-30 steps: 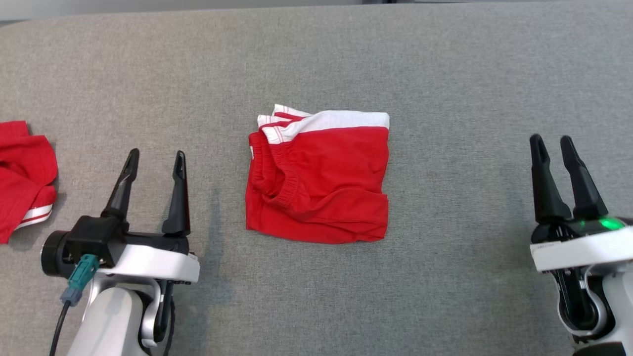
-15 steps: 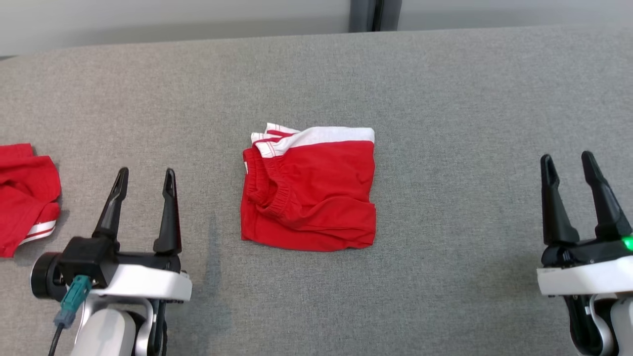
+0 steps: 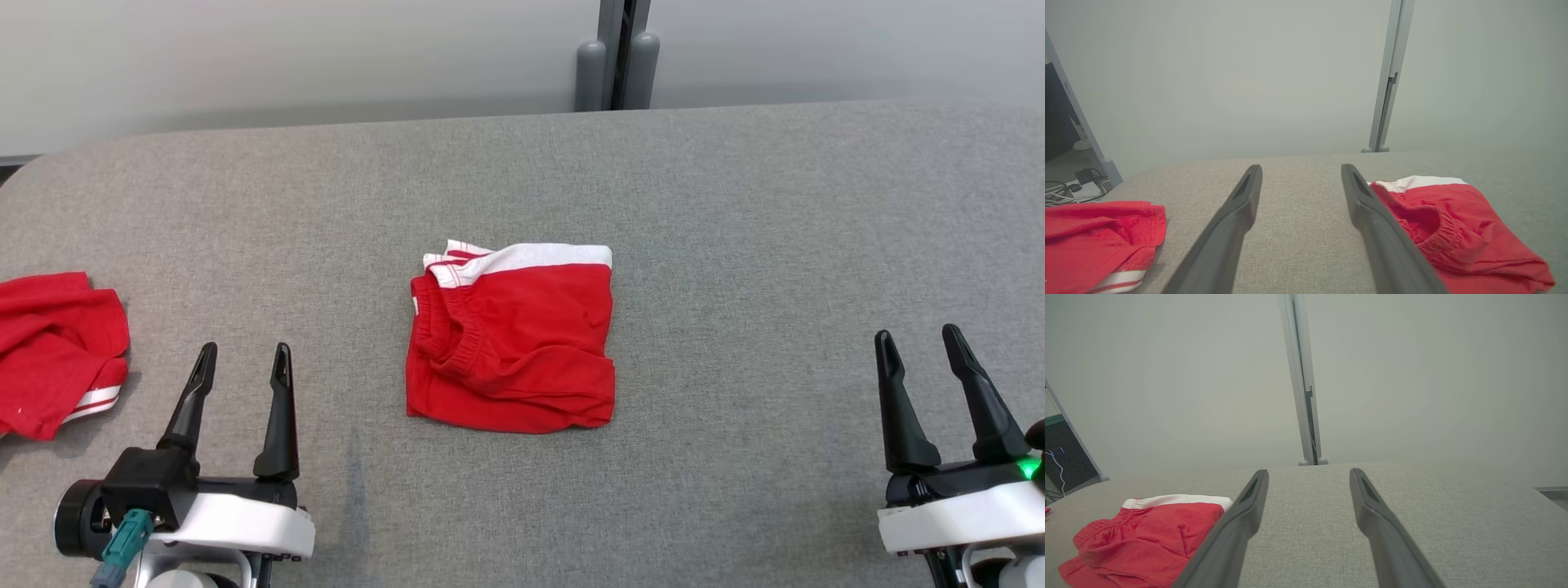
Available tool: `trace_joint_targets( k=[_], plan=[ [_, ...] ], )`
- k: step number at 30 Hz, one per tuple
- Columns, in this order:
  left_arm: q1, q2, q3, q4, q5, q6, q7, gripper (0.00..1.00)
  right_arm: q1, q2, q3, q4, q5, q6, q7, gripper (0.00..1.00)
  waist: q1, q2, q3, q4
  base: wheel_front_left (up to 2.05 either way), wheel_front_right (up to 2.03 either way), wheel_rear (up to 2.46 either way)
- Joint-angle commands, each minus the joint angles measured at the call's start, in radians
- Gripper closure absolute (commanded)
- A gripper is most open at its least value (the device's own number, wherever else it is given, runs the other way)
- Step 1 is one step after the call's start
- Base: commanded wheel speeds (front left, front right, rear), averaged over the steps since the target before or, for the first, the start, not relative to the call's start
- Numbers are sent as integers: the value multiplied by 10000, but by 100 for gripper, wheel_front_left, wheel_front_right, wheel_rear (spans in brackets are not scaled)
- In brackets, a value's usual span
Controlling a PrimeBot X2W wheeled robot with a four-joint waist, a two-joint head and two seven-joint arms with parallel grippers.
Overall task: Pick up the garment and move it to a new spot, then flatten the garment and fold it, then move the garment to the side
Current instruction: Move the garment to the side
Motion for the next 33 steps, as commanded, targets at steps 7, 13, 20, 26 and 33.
trace_joint_targets(
  k=[7,13,20,26,33],
  plan=[
    [371,100,-112,-86,-78,56,153,0,405,111,-95,-70,-216,22,234,0,0,0,-368,-41,0,0,0],
    [550,118,-212,-48,-129,79,252,0,714,188,-191,-179,-311,20,388,0,0,0,-600,-52,0,0,0],
    [726,169,-248,49,-172,94,288,0,943,286,-285,-267,-452,20,558,0,0,0,-807,-14,0,0,0],
    [761,191,-281,145,-208,121,297,0,1041,277,-341,-283,-523,20,633,0,0,0,-888,1,0,0,0],
    [744,196,-290,190,-259,180,247,0,1109,287,-453,-315,-547,20,700,0,0,0,-935,12,0,0,0]
  ],
)
